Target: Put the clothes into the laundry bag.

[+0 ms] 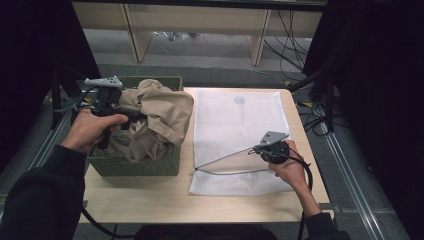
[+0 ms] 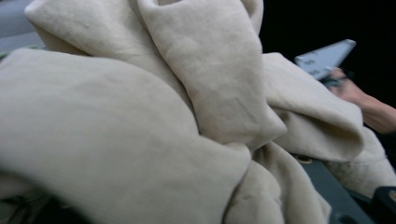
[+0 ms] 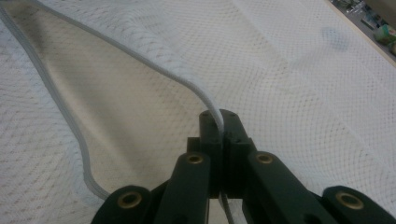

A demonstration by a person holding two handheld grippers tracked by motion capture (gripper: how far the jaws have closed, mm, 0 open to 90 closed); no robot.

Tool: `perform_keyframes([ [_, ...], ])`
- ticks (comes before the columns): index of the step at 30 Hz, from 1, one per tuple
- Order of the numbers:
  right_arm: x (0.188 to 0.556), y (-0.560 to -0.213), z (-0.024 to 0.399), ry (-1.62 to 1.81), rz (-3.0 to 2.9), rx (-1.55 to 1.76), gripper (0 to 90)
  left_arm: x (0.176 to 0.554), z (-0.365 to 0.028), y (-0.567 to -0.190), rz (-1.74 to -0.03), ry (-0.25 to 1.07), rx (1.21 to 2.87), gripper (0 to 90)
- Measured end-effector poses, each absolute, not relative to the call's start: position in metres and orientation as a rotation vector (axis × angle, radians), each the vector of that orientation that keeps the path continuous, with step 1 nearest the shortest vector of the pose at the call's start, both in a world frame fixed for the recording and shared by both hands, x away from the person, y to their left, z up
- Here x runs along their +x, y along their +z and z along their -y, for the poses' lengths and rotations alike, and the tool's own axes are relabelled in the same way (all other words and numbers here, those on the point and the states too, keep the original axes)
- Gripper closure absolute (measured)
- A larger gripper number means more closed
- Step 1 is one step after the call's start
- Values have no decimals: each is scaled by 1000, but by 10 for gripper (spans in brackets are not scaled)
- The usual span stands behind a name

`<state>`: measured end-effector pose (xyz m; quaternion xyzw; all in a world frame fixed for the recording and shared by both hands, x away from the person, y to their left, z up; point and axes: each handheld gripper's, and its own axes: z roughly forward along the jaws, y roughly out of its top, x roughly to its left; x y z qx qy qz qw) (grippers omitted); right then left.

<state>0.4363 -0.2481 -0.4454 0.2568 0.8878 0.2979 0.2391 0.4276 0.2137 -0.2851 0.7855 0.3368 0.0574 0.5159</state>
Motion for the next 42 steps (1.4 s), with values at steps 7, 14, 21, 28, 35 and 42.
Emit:
perform_keyframes([
  [7, 439, -446, 249, 819, -2432, 673, 899, 403, -203, -261, -737, 115, 1839, 652],
  [14, 438, -444, 248, 830, -2427, 703, 899, 373, -171, -247, -606, -1, 1839, 652],
  [21, 438, -439, 251, 847, -2424, 720, 899, 347, -125, -246, -471, -133, 1841, 650],
  [28, 440, -435, 256, 892, -2411, 733, 899, 345, -77, -285, -435, -216, 1889, 646],
  [35, 439, -429, 260, 941, -2390, 759, 899, 367, -49, -312, -460, -122, 1952, 644],
  [42, 440, -427, 263, 963, -2371, 778, 900, 369, -25, -345, -429, 87, 2111, 637],
])
